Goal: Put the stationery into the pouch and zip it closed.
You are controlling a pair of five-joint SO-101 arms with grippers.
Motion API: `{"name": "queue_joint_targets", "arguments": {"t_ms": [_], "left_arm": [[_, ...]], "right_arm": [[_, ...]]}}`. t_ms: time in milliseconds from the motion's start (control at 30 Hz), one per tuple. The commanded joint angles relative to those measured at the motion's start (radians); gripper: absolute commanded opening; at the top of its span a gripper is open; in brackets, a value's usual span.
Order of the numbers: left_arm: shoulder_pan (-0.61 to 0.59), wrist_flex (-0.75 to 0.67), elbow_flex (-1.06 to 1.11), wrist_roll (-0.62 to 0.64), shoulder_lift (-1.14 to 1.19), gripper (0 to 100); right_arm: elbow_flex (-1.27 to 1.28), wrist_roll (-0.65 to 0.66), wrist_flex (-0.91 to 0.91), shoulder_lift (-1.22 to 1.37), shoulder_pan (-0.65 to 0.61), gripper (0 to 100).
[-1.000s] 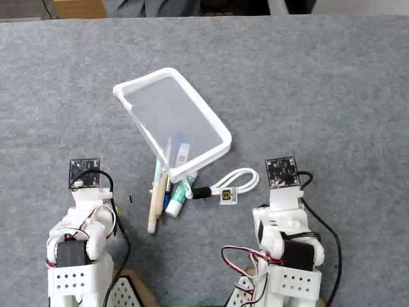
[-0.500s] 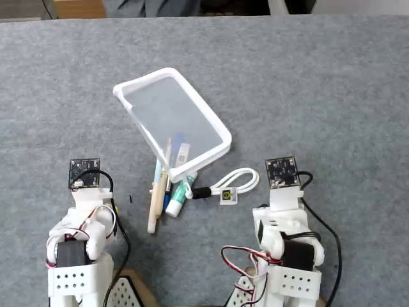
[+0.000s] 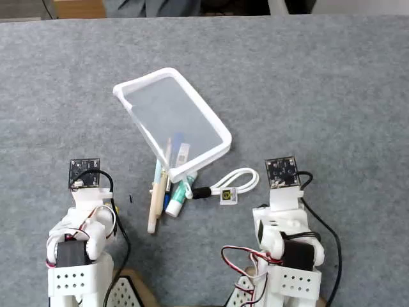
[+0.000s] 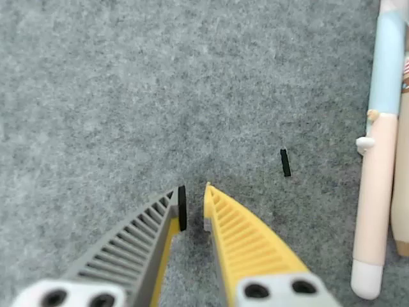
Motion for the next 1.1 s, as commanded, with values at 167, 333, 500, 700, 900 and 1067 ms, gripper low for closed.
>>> {"name": "queue_joint_targets", "arguments": {"t_ms": [167, 333, 500, 700, 900, 1067], "left_arm": [[-0.015, 0.015, 0.018, 0.002, -0.008, 8], [-0.015, 0.009, 0.018, 0.002, -0.008, 8], [-0.015, 0.011, 0.018, 0.003, -0.008, 8], [-0.015, 0.011, 0.018, 0.003, -0.008, 8], [-0.015, 0.009, 0.018, 0.006, -0.008, 8], [-0.015, 0.009, 0.018, 0.008, -0.008, 8]], "right_arm": [[0.013, -0.003, -0.017, -0.073, 0.008, 15.4], [0.013, -0.006, -0.017, -0.076, 0.008, 15.5], [0.013, -0.002, -0.018, -0.079, -0.002, 15.5], [0.010, -0.012, -0.058, -0.077, -0.112, 15.5], [-0.024, -0.127, -0.146, -0.071, -0.135, 15.2], [-0.084, -0.129, -0.146, -0.068, -0.175, 15.2]]}}
